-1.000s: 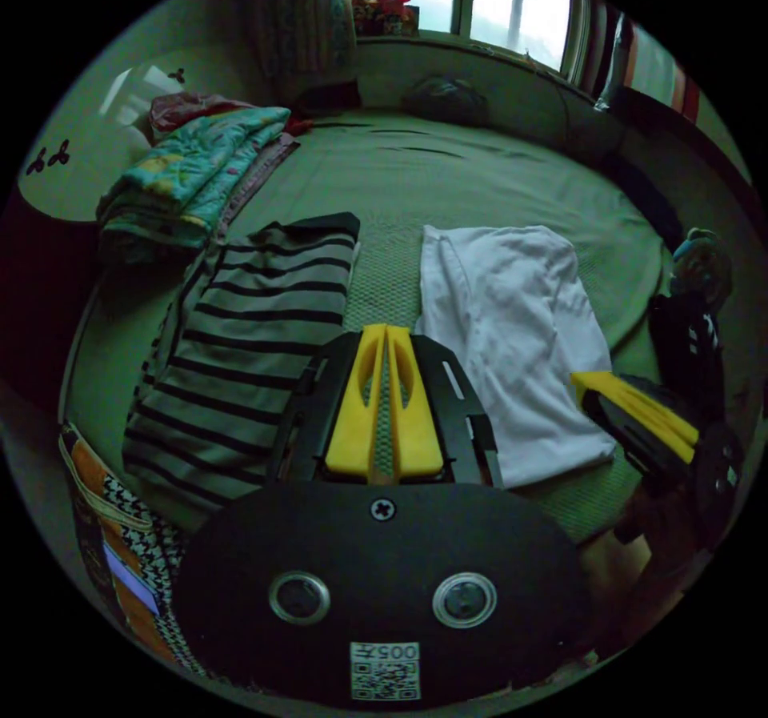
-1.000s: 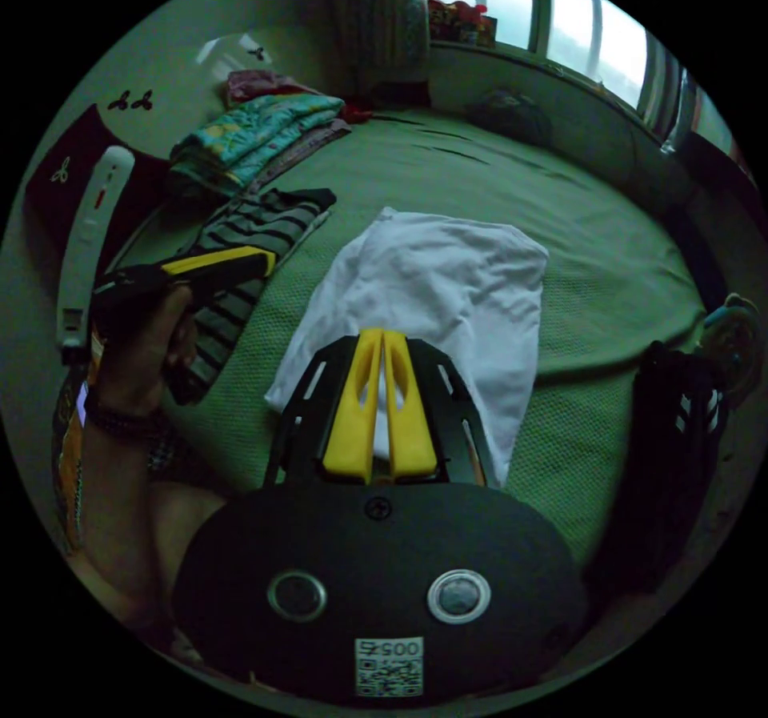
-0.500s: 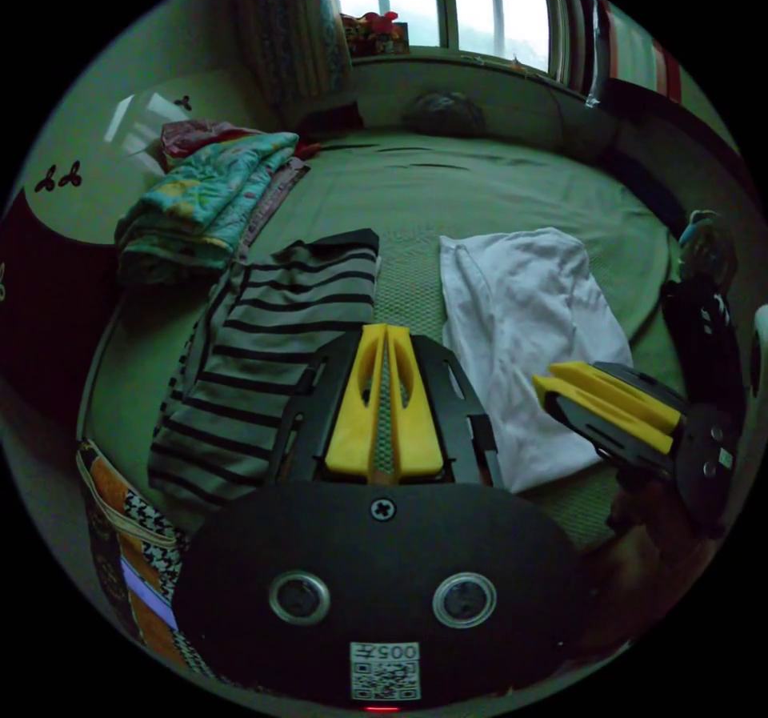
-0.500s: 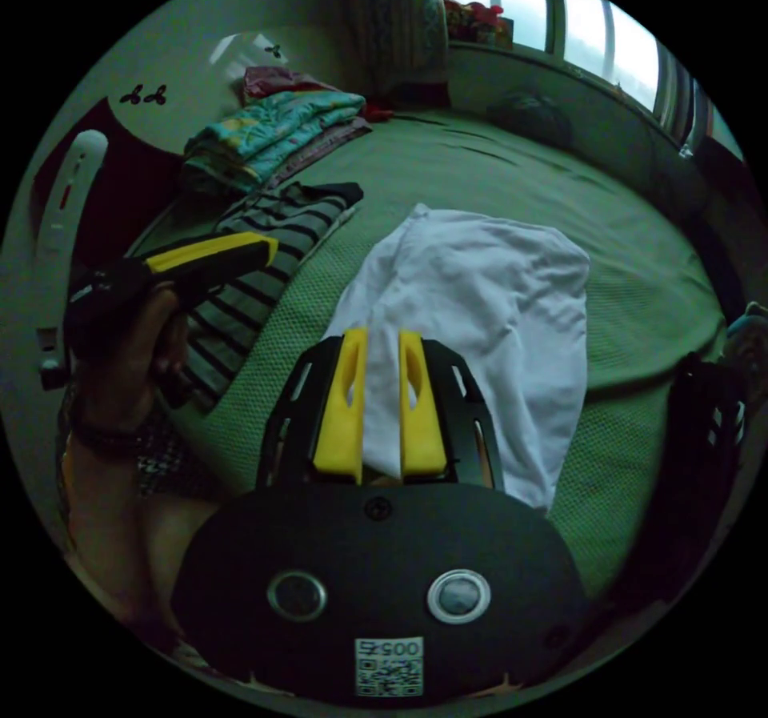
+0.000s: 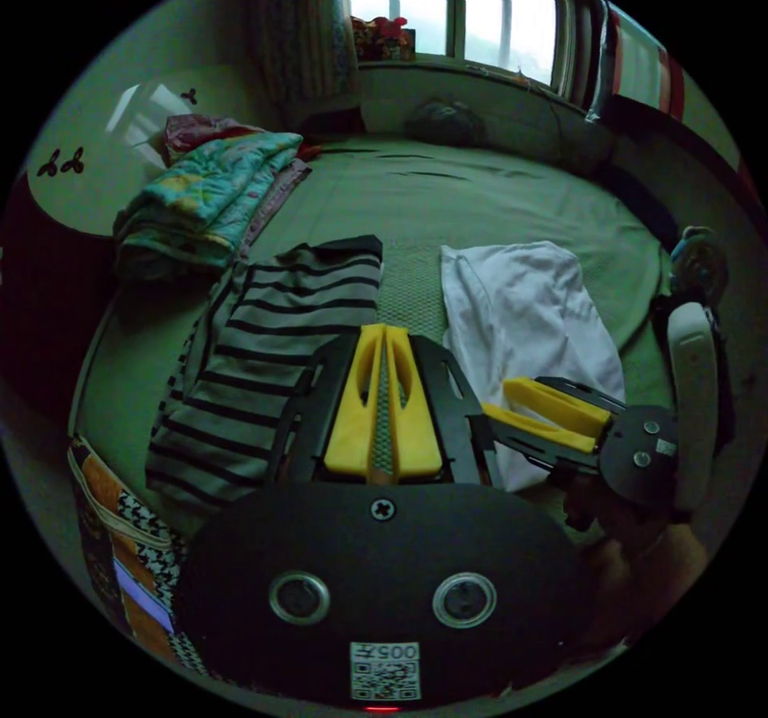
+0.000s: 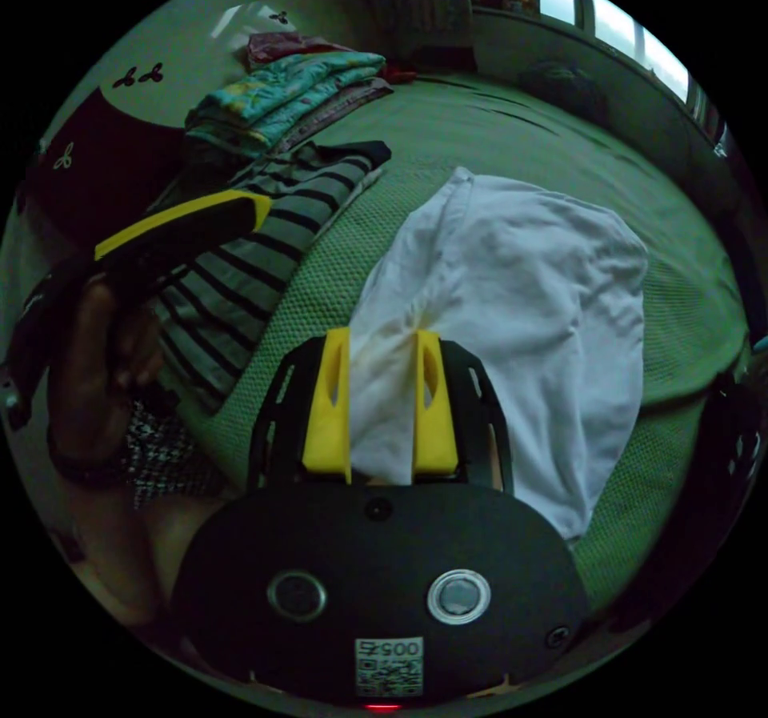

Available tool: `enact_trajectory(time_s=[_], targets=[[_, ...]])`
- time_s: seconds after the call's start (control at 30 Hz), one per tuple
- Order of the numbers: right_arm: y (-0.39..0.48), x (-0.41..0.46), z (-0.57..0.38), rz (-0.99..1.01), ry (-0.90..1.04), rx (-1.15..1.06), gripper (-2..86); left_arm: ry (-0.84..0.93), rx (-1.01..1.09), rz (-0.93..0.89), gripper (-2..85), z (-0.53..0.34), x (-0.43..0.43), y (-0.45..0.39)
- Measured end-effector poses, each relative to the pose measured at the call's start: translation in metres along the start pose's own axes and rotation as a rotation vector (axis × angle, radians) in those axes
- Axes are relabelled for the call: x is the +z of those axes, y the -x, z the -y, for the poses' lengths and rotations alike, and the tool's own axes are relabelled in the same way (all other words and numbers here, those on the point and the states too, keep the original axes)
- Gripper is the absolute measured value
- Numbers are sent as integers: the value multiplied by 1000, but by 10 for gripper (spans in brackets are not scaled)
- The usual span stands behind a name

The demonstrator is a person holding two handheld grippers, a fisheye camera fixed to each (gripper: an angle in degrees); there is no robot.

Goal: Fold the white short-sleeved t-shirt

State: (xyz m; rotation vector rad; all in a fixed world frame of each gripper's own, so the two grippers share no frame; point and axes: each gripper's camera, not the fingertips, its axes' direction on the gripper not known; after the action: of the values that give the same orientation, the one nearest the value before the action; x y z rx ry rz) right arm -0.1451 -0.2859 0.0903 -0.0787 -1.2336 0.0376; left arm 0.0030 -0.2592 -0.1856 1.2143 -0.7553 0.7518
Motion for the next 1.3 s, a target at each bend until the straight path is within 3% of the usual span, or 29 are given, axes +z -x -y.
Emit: enact_trajectory(time_s=[0.3,0.63,1.07,1.3], targets=[[-2,16,10,-57,7,-11,99,42,-32,-47,-6,1,12,15],[-43,7,17,166,29,127,18,69,-38,-54,-6,4,30,24],[-8,14,19,40,27,-11,78,76,-26,-51,-6,15,56,21],[-12,20,20,-25,20,7,43,94,-18,-56,-6,23,76,18]])
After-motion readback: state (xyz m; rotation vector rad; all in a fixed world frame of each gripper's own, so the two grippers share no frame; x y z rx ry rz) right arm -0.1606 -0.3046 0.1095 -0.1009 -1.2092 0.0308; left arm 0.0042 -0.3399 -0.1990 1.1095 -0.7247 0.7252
